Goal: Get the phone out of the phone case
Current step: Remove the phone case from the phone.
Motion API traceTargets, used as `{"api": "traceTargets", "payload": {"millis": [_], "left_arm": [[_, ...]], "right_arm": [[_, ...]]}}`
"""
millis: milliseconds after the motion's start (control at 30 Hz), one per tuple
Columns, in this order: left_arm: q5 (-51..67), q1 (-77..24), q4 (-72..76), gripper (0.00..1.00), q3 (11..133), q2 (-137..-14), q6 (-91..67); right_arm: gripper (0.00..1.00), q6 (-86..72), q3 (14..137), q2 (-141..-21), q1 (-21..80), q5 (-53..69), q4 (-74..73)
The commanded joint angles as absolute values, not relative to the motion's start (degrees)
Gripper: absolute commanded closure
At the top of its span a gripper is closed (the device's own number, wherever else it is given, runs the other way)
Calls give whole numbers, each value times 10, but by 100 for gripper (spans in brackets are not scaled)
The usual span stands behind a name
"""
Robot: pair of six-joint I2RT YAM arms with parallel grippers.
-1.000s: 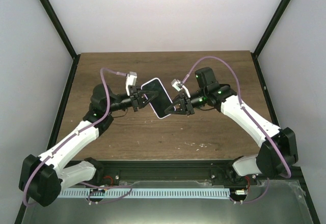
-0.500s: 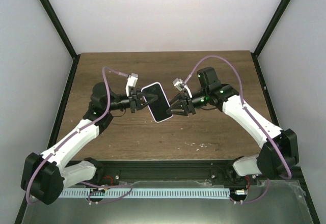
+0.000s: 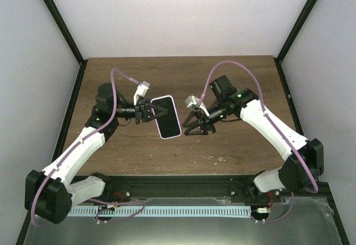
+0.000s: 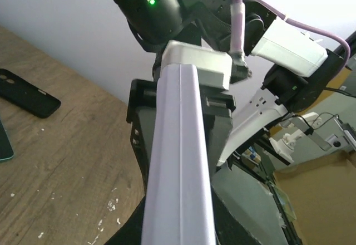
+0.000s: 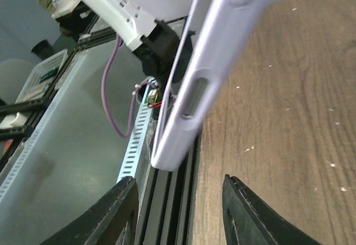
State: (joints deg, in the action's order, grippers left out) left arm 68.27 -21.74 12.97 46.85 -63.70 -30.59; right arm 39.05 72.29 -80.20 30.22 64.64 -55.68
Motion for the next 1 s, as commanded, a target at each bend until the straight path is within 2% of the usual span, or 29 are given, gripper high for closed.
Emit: {"api": "traceTargets", "payload": {"millis": [0, 467, 733, 967], "left_arm": [[719, -215, 145, 100, 490, -637, -293], [751, -215, 196, 100, 486, -657, -339], [761, -215, 216, 100, 484, -661, -351], [759, -215, 235, 100, 490, -676, -393]], "right_arm": [[57, 440, 747, -803, 349, 614, -595], [68, 403, 747, -796, 374, 632, -544], [82, 439, 760, -801, 378, 643, -566], [88, 452, 762, -794, 415, 573, -552]]}}
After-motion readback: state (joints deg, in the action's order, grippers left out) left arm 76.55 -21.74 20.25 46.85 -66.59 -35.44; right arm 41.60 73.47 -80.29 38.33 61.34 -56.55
